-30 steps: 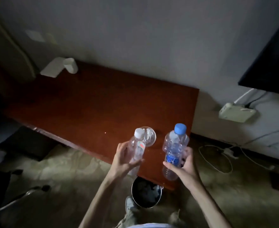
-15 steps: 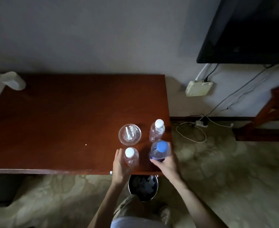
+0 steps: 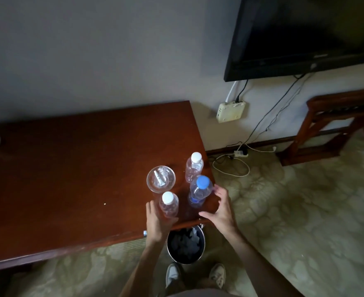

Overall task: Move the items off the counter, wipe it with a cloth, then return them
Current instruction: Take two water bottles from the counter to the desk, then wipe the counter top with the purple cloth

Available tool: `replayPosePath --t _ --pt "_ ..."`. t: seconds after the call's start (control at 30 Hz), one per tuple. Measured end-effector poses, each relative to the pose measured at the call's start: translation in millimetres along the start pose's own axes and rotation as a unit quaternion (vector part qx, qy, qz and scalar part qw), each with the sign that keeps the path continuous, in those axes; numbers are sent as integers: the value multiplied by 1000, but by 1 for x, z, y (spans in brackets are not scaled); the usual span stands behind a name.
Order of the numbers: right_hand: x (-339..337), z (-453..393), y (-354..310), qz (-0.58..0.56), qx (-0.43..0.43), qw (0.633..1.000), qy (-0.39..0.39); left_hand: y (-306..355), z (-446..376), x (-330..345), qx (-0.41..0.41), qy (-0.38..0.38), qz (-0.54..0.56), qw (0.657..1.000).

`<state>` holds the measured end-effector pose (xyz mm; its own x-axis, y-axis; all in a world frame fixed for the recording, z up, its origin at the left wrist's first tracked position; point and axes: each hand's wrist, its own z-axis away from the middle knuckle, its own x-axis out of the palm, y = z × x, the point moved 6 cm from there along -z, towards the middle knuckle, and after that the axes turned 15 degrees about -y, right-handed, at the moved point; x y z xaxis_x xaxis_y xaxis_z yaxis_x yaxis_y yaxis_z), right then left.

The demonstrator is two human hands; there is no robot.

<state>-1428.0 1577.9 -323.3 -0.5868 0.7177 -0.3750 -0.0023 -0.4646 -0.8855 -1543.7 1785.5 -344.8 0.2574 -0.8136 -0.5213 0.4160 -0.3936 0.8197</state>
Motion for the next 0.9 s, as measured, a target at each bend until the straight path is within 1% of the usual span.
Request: replayPosePath --t 0.07,0.13,0.2,0.23,0.27,0.33,0.4,0.43,0.47,0.53,0.57,0.6,0.63,0.7,0.73,0.8,0.87,0.9 --pt "-12 20 23 8 19 999 29 -18 6 -3 -22 13 -11 1000" --pt "-22 48 55 8 63 996 62 -34 20 -8 -47 31 -12 998" --pt "-30 81 89 7 94 991 93 -40 40 -10 -20 36 7 999" --pt "-33 99 106 3 115 988 99 -37 50 -10 -10 25 18 999" --pt "-35 117 121 -21 143 985 96 -37 59 -6 -10 9 29 999" --pt "-37 154 151 -62 224 968 97 -47 72 10 -47 -50 27 997" --pt "-34 197 187 -96 309 941 98 -61 81 36 -102 -150 34 983" --pt "-32 219 201 -101 341 929 100 -68 83 51 -137 -206 35 968" --pt "-30 241 215 -113 364 918 107 -76 86 69 -178 -271 43 945" --pt "-22 288 238 -149 416 887 133 -85 98 101 -274 -395 14 877" --pt "-18 309 245 -170 436 872 146 -93 101 115 -310 -440 -2 843" --pt "-14 329 248 -189 448 858 166 -95 101 128 -337 -467 0 817" --pt "-11 348 252 -210 460 842 189 -90 97 141 -349 -486 -22 801" --pt "0 383 264 -261 491 805 207 -89 79 178 -343 -502 -63 792" --pt "8 401 275 -288 505 786 211 -72 71 196 -323 -516 -90 788" --pt "21 433 292 -330 529 747 230 -21 65 240 -269 -546 -118 785" --pt "29 451 296 -407 537 696 250 37 62 279 -212 -562 -134 788" --pt "27 453 299 -420 539 687 246 59 58 299 -188 -565 -139 791"
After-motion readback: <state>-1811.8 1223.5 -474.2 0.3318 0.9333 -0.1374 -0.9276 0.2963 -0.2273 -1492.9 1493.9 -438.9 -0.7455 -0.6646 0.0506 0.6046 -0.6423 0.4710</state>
